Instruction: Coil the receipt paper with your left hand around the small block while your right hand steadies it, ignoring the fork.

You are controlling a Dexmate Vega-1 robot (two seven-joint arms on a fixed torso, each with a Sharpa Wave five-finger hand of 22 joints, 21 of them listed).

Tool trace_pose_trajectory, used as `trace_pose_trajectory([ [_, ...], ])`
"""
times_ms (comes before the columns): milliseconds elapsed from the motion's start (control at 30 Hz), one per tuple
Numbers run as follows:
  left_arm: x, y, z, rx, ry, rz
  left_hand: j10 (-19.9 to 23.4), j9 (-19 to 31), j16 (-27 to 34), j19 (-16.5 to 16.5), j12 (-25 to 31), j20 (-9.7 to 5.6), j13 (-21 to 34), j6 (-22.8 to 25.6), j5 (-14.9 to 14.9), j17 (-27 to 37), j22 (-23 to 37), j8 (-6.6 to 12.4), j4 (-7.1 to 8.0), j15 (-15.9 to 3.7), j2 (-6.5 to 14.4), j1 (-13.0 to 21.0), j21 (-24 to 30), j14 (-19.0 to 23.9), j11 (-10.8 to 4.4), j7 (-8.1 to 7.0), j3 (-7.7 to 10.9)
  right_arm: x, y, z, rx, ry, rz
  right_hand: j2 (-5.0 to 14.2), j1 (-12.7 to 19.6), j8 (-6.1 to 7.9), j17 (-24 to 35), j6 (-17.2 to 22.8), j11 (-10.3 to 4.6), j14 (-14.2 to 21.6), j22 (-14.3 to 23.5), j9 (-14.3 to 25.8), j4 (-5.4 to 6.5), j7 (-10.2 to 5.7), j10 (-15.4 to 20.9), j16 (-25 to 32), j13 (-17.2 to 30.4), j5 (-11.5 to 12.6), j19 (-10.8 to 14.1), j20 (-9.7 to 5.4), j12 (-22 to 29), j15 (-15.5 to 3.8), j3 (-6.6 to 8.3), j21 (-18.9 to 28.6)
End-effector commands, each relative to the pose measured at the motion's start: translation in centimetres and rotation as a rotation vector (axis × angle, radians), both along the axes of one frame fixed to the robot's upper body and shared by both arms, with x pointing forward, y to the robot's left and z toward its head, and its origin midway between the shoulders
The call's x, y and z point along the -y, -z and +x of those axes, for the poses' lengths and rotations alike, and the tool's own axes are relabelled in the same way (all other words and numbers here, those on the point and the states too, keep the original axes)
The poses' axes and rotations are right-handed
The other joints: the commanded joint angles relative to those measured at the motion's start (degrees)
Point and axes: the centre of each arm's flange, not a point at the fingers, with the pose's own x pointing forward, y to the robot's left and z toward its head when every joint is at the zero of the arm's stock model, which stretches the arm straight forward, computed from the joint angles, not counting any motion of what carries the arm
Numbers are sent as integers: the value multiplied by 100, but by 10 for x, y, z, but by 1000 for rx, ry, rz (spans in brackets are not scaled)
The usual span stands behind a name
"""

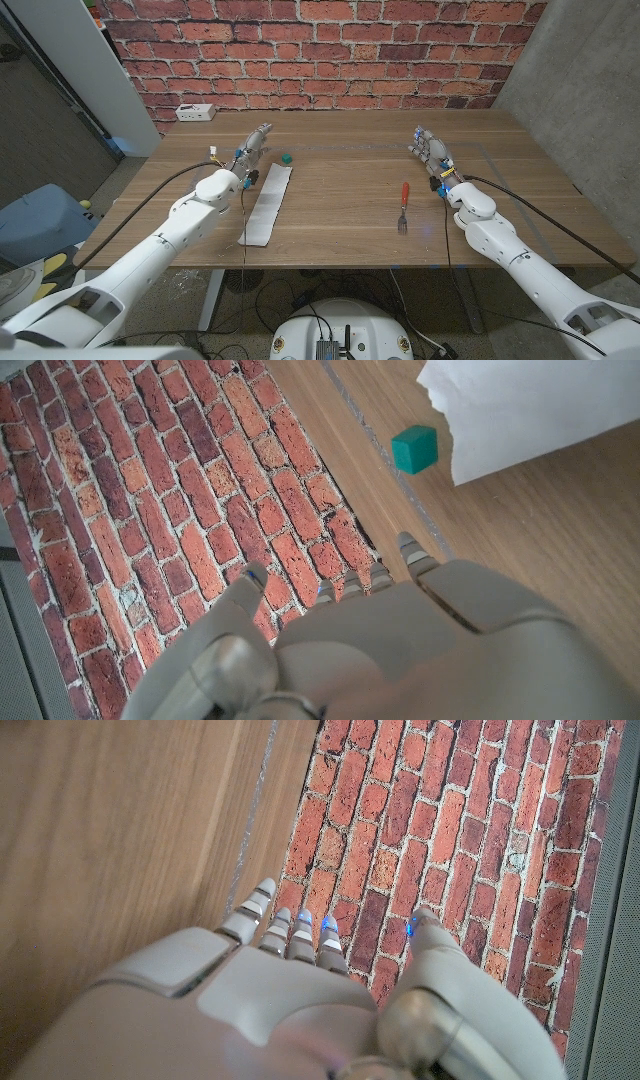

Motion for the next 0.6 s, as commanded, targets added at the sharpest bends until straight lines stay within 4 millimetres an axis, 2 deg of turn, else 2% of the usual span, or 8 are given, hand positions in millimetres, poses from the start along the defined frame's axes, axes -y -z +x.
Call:
trace_pose_trajectory([
  [33, 3, -18, -4, -46, -155, 196, -13, 16, 58, 106, 37, 40, 17, 89, 9, 15, 24, 27, -66, -5, 79, 162, 3, 40, 0, -13, 81, 1, 4, -5, -3, 0, 3, 30, 58, 27, 17, 57, -12, -25, 28, 31, -34, -21, 37, 47, 20, 9, 26, 29, 38, 43, -8, 41],
  [200, 6, -24, -5, -65, -190, 249, 100, 16, 88, 276, 67, 40, 18, 135, -1, 12, 25, 25, -149, -42, 81, 265, 45, 196, 2, -21, 129, 1, 7, -7, -6, 0, 7, 34, 57, 33, 18, 83, -1, -14, 28, 32, -41, -38, 54, 51, 21, 6, 30, 38, 42, 47, -13, 43],
  [433, 14, -35, -9, -98, -311, 352, 506, 21, 166, 858, 135, 70, 16, 458, 31, 7, 26, 71, -585, -94, 181, 886, 175, 867, -26, 78, 407, 2, 10, -9, -9, -3, 10, 43, 54, 54, 21, 156, 2, -2, 29, 33, -51, -50, 78, 55, 21, 0, 32, 51, 47, 62, -22, 45],
  [467, 17, -38, -10, -106, -347, 386, 604, 24, 157, 983, 140, 84, 16, 573, 33, 7, 29, 82, -685, -97, 226, 1090, 201, 1008, -156, 129, 487, 2, 12, -10, -10, -3, 11, 45, 52, 55, 22, 164, 0, -2, 29, 33, -51, -52, 79, 56, 21, 0, 31, 50, 47, 61, -23, 45],
  [500, 19, -40, -11, -112, -364, 403, 674, 25, 163, 1063, 146, 91, 15, 646, 28, 8, 32, 88, -732, -103, 234, 1202, 220, 1115, -77, 147, 517, 2, 12, -10, -11, -3, 11, 47, 50, 55, 23, 167, 8, -3, 30, 33, -51, -54, 77, 56, 21, -1, 32, 53, 45, 65, -24, 45],
  [533, 20, -41, -11, -115, -380, 418, 717, 26, 161, 1127, 146, 89, 15, 725, 25, 8, 34, 99, -764, -140, 244, 1297, 235, 1184, -132, 181, 542, 2, 13, -10, -11, -3, 11, 48, 49, 57, 23, 173, 9, -2, 30, 33, -51, -53, 81, 56, 21, -2, 33, 54, 46, 64, -25, 46],
  [567, 22, -43, -12, -117, -397, 432, 779, 26, 132, 1196, 140, 35, 14, 817, 14, 7, 36, 100, -814, -174, 225, 1441, 246, 1232, -337, 190, 558, 2, 14, -11, -11, -3, 13, 50, 49, 58, 24, 181, 9, 2, 30, 33, -52, -53, 79, 58, 21, -3, 35, 55, 45, 68, -27, 47],
  [600, 23, -44, -12, -121, -415, 449, 845, 26, 141, 1255, 148, 2, 15, 907, 11, 8, 37, 113, -838, -231, 222, 1536, 259, 1325, -448, 162, 568, 2, 14, -11, -11, -3, 14, 51, 48, 59, 24, 185, 10, 4, 30, 33, -53, -52, 82, 58, 22, -4, 35, 56, 45, 66, -28, 47],
])
